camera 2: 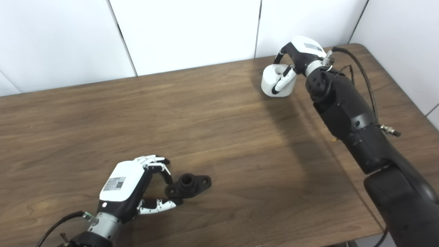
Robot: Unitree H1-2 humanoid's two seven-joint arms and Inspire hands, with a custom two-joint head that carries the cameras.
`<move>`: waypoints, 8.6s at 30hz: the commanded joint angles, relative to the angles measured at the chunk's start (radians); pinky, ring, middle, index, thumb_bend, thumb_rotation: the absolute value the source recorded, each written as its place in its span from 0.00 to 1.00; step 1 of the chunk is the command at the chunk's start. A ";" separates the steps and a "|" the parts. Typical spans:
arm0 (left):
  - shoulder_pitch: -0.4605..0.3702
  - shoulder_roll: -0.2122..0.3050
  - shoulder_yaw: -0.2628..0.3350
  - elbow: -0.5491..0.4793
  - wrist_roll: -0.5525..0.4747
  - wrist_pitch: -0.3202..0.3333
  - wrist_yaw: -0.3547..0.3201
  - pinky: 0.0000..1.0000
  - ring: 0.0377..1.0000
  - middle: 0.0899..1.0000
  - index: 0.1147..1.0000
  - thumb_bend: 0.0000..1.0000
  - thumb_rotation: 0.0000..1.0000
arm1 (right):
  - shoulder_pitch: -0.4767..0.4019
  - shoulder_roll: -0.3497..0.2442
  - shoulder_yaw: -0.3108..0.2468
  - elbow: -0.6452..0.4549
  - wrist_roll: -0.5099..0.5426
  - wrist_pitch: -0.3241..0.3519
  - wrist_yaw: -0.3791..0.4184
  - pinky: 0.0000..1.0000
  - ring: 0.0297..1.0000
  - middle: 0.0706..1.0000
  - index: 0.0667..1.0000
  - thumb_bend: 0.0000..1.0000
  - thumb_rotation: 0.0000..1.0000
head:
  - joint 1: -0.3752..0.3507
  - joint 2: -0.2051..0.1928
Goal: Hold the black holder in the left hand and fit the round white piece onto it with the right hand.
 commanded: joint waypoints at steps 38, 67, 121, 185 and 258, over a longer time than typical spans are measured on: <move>0.005 -0.076 -0.015 0.174 0.121 0.090 -0.051 0.82 0.83 0.77 0.43 0.52 0.05 | 0.180 -0.010 -0.057 -0.829 -0.145 0.087 0.371 0.97 0.90 0.78 0.45 0.52 0.14 | 0.094 -0.017; -0.091 -0.179 -0.138 0.305 0.212 0.194 -0.026 0.84 0.85 0.79 0.43 0.51 0.06 | 0.299 0.122 -0.016 -0.984 -0.185 -0.005 0.489 0.94 0.89 0.78 0.45 0.52 0.14 | 0.159 -0.027; -0.079 -0.152 -0.137 0.267 0.218 0.216 -0.026 0.85 0.85 0.78 0.43 0.51 0.07 | 0.295 0.190 -0.023 -0.972 -0.215 -0.050 0.550 0.96 0.91 0.77 0.45 0.52 0.14 | 0.134 -0.016; -0.087 -0.158 -0.031 0.017 -0.099 0.287 -0.094 0.87 0.92 0.89 0.77 1.00 0.17 | 0.304 0.203 -0.027 -0.931 -0.235 -0.045 0.542 0.96 0.92 0.78 0.45 0.52 0.14 | 0.136 -0.005; -0.321 -0.077 -0.156 0.299 -0.061 0.101 0.012 0.95 0.91 0.80 0.42 0.52 0.06 | 0.315 0.234 -0.054 -0.943 -0.198 -0.019 0.552 0.86 0.93 0.79 0.45 0.52 0.13 | 0.177 0.040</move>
